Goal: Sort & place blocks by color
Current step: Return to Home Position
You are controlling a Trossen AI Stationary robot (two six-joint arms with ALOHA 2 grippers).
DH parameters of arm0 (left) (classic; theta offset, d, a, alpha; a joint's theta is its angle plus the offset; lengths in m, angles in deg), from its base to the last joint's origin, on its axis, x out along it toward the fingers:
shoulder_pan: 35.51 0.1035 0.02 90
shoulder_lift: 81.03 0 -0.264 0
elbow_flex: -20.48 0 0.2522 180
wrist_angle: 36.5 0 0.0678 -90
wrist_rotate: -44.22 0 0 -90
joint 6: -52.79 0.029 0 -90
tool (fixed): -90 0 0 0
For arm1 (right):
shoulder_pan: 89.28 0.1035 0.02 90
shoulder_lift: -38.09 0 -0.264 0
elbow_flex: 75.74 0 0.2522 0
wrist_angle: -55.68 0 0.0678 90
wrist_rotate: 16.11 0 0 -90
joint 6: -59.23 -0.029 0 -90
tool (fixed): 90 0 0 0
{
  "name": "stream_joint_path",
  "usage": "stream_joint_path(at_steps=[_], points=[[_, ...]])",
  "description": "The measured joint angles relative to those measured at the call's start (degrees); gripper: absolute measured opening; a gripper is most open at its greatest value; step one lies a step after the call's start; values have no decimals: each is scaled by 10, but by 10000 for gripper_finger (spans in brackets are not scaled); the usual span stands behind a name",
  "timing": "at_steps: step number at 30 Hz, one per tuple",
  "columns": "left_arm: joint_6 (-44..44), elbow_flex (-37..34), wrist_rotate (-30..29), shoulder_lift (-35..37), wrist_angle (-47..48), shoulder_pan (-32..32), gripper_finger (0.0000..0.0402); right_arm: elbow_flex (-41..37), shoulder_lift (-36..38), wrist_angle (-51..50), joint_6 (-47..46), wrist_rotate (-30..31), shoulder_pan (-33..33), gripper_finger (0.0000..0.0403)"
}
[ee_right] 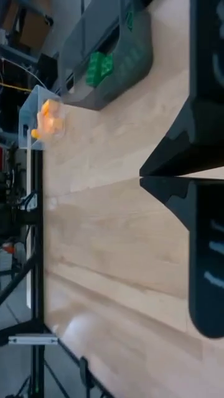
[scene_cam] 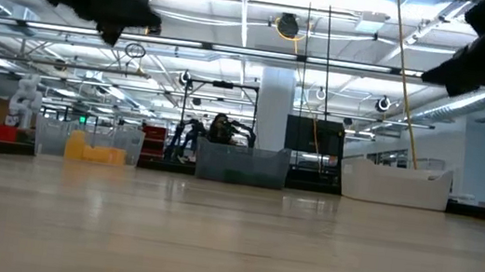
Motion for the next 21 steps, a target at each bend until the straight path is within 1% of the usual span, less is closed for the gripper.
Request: stream_joint_path(at_steps=[2, 5, 10, 15, 19, 21], points=[[-12, -32, 0, 15, -9, 6, 2, -24, 12, 21, -1, 7, -2, 1], [-21, -74, 0, 36, -52, 9, 2, -46, 37, 45, -1, 18, -9, 1], [-41, -138, 2, 74, -96, 8, 1, -70, 100, 66, -14, 28, -17, 0], [-57, -184, 1, 107, -131, 7, 1, -114, 161, 114, -18, 3, -17, 0], [-70, -207, 5, 135, -133, 6, 1, -157, 161, 170, -29, -31, -17, 0], [-70, -212, 10, 146, -116, 3, 1, -174, 162, 206, -35, -35, -17, 0]])
